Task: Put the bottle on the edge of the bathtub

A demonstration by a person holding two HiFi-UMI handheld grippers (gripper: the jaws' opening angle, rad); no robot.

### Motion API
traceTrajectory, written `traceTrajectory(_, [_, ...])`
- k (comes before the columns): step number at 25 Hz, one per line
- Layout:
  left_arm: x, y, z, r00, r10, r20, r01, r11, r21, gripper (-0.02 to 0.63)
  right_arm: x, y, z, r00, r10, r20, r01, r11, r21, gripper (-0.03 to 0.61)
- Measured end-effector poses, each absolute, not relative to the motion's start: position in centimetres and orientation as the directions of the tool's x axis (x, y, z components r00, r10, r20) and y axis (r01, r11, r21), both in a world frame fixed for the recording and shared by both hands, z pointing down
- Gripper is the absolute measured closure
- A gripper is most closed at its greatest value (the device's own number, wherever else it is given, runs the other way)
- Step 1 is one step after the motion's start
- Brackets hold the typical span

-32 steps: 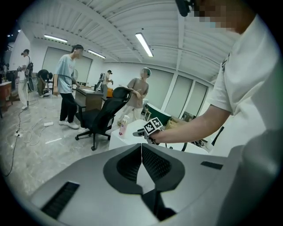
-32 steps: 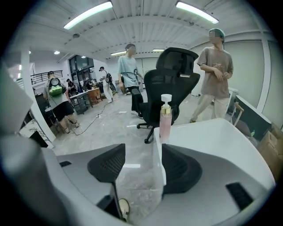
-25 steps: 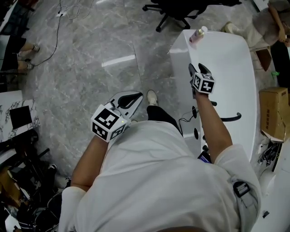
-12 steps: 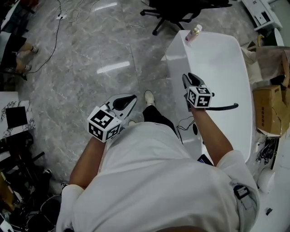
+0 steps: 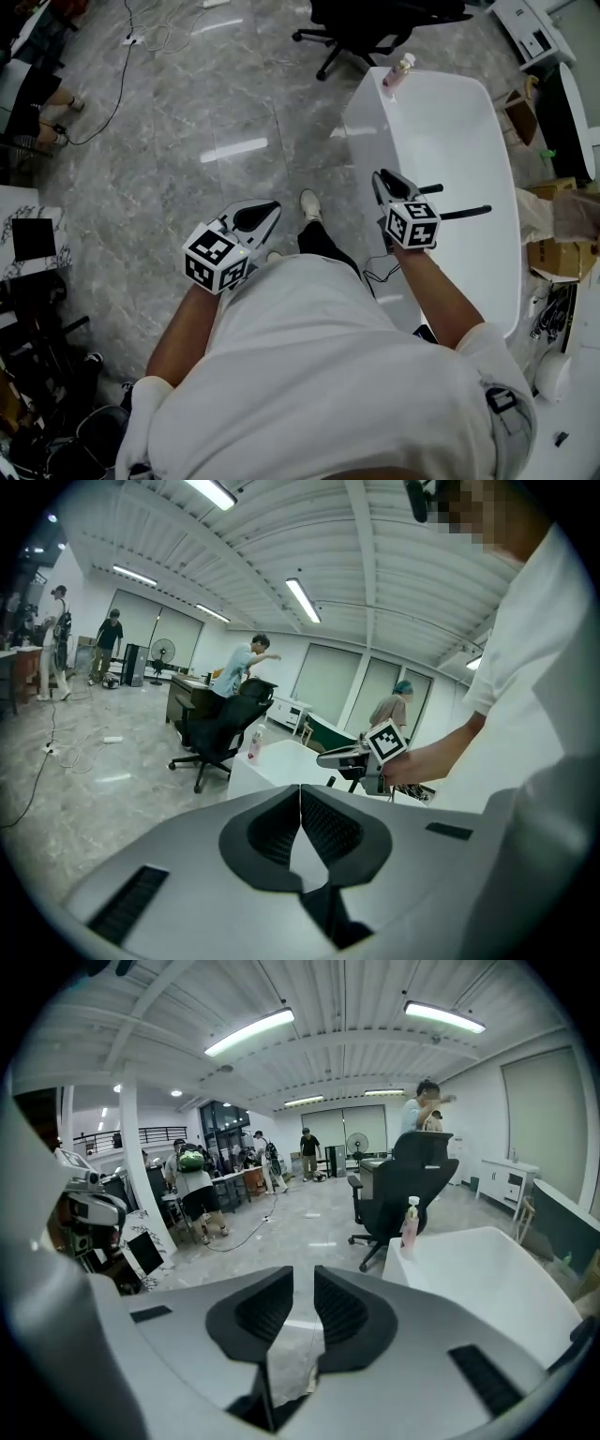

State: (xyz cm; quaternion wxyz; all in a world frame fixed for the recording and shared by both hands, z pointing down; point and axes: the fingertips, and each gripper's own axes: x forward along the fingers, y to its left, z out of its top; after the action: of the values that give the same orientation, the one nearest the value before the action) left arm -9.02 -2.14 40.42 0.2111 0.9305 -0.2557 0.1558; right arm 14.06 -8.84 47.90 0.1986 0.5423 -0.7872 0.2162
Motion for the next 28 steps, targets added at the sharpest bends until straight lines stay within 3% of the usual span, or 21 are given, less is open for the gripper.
traceTrajectory(28, [-10.9, -0.2, 40.6, 0.804, -0.461, 0.376, -0.578, -0.756, 0.307, 0.595, 9.5, -5.9, 44.5, -0.437, -0.748, 0.500, -0.890, 0.440, -0.121, 0.569])
